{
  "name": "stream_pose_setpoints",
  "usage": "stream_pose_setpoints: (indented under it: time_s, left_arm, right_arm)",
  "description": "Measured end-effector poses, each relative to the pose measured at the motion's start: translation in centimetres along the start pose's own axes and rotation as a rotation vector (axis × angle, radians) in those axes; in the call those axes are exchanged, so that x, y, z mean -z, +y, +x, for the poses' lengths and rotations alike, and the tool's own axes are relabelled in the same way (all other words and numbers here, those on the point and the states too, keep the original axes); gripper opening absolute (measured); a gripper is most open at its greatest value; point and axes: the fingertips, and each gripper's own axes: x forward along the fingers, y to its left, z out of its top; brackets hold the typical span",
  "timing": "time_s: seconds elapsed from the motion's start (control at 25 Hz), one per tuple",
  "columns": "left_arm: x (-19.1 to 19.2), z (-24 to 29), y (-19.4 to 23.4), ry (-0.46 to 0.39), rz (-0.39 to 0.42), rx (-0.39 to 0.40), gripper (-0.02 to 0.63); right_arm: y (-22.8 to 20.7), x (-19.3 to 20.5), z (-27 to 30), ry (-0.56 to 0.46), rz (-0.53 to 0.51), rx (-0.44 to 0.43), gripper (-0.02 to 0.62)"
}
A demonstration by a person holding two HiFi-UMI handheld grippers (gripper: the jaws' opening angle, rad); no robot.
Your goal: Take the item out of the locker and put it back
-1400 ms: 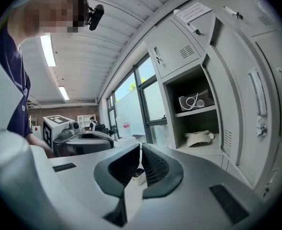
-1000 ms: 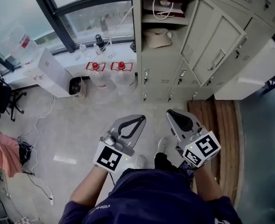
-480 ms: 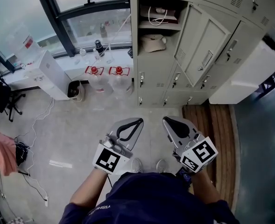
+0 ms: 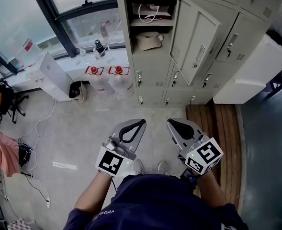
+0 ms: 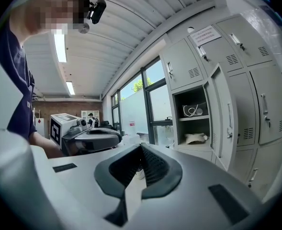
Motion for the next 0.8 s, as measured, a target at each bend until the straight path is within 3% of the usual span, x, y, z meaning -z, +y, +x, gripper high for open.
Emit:
stream_pose_setpoints:
  time_s: [0.8]
  left_arm:
    - [0.8,3.3,-0.1,0.03,-0.009,-0.014,0.003]
  right_arm:
    - [-3.2,1.0,0.3,0.022,0.027,-0.021,0.005]
